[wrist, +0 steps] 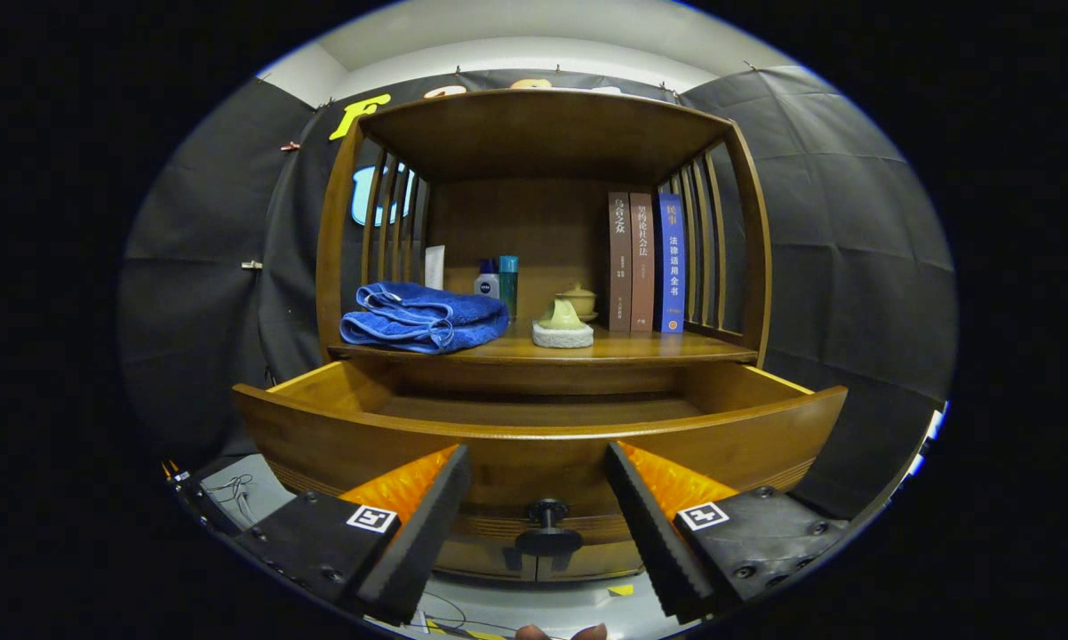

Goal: Pull open the drawer, take out the items inside it, and place them on the countertop above the cabinet.

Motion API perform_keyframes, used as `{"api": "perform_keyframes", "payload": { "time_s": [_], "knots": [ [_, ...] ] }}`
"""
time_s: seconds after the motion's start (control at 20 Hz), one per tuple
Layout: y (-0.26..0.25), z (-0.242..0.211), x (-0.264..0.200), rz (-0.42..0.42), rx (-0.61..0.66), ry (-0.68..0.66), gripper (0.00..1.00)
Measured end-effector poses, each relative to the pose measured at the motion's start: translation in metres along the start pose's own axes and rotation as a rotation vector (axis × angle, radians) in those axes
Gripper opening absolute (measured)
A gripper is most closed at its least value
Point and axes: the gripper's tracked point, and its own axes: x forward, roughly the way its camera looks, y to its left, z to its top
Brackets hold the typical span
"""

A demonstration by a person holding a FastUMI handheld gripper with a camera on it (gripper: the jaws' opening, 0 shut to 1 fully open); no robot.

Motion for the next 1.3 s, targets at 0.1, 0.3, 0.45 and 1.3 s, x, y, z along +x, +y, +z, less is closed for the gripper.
{"api": "perform_keyframes", "payload": {
  "time_s": [0.1,0.3,0.45,1.3],
  "knots": [
    [0.0,0.001,0.011,-0.002,-0.01,-0.001,0.99],
    [0.002,0.003,0.039,-0.006,-0.009,0.012,0.99],
    [0.003,0.005,0.059,-0.012,-0.011,0.02,0.99],
    [0.001,0.005,0.131,-0.019,-0.031,0.061,1.0]
  ]
}}
